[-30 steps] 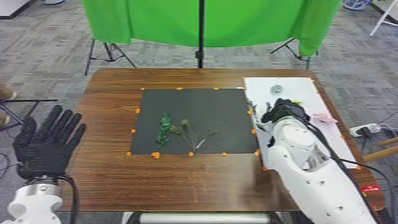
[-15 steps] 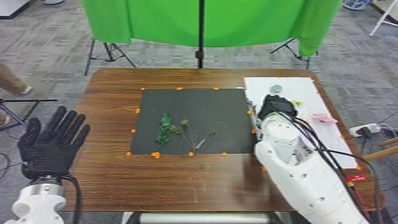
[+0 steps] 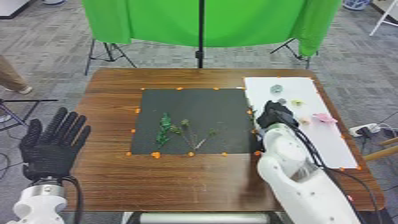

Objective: Arrange flowers

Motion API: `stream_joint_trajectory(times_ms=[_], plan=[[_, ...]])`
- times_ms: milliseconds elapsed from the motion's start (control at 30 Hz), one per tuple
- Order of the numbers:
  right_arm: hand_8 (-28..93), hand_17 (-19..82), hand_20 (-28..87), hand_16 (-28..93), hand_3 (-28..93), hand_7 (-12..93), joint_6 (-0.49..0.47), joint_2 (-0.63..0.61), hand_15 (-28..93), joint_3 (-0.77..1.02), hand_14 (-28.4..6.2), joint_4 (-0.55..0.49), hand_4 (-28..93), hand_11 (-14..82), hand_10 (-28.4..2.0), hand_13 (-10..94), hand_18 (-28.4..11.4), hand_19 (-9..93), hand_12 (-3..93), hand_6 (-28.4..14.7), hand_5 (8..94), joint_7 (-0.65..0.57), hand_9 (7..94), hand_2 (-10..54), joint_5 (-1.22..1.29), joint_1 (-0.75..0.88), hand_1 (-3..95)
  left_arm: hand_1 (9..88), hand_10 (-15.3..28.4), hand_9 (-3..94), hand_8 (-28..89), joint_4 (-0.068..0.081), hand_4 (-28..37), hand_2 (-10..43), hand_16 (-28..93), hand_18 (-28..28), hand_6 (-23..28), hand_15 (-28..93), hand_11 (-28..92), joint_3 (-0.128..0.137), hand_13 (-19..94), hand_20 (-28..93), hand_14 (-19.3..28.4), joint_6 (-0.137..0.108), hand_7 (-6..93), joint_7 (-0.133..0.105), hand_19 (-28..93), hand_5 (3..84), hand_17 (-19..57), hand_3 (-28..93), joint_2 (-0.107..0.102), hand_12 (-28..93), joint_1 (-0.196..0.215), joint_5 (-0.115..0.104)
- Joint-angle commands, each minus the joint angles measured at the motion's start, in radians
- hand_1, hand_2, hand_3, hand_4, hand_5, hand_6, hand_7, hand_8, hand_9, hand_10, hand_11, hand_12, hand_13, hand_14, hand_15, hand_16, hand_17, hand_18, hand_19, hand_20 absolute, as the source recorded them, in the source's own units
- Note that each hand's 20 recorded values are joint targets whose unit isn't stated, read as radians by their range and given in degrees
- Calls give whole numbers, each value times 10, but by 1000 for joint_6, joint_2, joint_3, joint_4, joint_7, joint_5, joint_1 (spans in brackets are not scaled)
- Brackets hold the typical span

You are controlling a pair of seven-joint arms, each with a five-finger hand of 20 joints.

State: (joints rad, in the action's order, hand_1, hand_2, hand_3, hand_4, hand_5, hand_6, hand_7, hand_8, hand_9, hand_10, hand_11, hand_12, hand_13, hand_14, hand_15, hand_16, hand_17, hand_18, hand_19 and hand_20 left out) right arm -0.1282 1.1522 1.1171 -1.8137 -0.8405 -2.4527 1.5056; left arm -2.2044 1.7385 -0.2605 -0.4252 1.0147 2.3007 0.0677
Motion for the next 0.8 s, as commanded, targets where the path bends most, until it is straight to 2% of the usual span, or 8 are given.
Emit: stream_joint_trajectory(times_ms=[33,167,400,733,800], plan=[[225,439,511,319,743,237,11,-25,681,-29,-135,-156,-200,201,-140,764,-270,932,507,-56,863,44,883,-95,29,59,561,227,133,368,-88,9,-283,127,-11,126,90,161,145,6,302,126,124,10,67,17,280,427,-51,733,3,95,16,0],[231,439,510,320,747,238,-8,-11,681,-68,-134,-185,-203,202,-140,764,-270,932,506,-57,861,75,881,-95,41,71,558,227,133,367,-88,11,-283,127,-12,126,89,161,145,2,303,126,123,9,67,22,280,427,-51,733,-2,95,9,1],[232,437,507,319,747,238,-47,28,677,-129,-131,-150,-206,204,-139,762,-268,932,505,-58,858,90,878,-95,45,52,557,226,132,368,-89,14,-283,127,-12,126,89,160,146,-7,303,125,123,10,69,26,280,426,-51,734,-4,95,-4,1],[233,438,500,318,746,252,-81,22,677,-125,-128,-146,-199,208,-137,759,-265,932,506,-51,847,53,870,-95,59,87,547,226,132,367,-89,8,-283,127,-12,126,89,160,146,8,303,125,123,5,69,19,280,426,-51,734,-1,95,16,-6],[220,435,495,314,738,272,-100,22,679,-119,-128,-155,-192,249,-142,753,-263,932,473,-49,832,53,849,-95,69,96,521,226,132,367,-89,5,-283,128,-12,126,89,160,146,10,303,125,123,6,69,16,281,426,-51,734,-1,95,21,-6]])
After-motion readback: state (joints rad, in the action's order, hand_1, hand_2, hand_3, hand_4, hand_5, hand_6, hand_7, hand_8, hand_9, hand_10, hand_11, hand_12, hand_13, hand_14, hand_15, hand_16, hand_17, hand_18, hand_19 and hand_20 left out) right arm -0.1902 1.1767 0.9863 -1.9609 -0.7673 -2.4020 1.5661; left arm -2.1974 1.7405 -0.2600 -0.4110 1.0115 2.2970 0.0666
